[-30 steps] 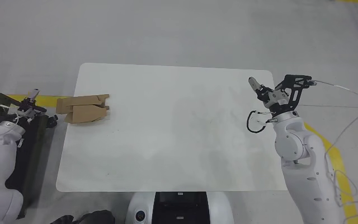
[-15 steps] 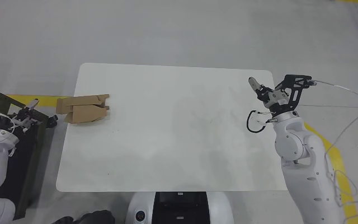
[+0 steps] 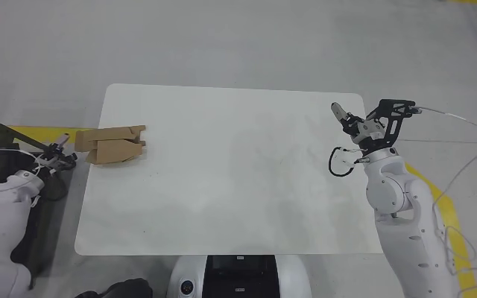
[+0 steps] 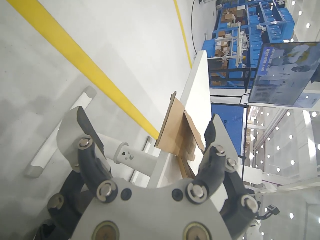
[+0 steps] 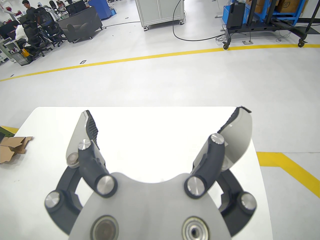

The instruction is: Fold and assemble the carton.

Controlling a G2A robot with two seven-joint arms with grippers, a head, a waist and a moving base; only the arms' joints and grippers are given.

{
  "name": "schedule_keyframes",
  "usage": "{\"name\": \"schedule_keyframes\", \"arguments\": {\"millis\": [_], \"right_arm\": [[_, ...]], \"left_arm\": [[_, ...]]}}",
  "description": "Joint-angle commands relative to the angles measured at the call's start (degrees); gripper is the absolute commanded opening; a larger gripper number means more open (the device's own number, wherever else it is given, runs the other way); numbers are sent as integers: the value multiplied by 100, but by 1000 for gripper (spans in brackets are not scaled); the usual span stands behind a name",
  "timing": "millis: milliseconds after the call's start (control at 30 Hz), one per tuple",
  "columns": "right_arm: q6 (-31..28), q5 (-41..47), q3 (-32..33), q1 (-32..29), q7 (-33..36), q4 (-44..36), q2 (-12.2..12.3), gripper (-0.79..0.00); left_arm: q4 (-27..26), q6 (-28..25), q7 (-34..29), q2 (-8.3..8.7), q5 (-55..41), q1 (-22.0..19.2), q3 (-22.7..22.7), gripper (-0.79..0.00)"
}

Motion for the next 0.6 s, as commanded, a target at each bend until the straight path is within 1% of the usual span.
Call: {"name": "schedule_keyframes", "arguments": {"millis": [0,200,467,500,533,567], "right_arm": [[0,0,0,0,0,0,0,0],[0,0,0,0,0,0,0,0],[0,0,0,0,0,0,0,0],[0,0,0,0,0,0,0,0],[0,0,0,0,0,0,0,0],[0,0,0,0,0,0,0,0]], "left_arm": [[36,-81,-66,-33,74,-26,10,0],[162,-255,-366,-139,157,-128,-9,0],[251,-223,-505,-283,399,-331,12,0],[264,-226,-508,-300,434,-353,16,-74],[285,-219,-508,-316,463,-373,17,-206],[306,-218,-507,-331,484,-393,14,-320]]}}
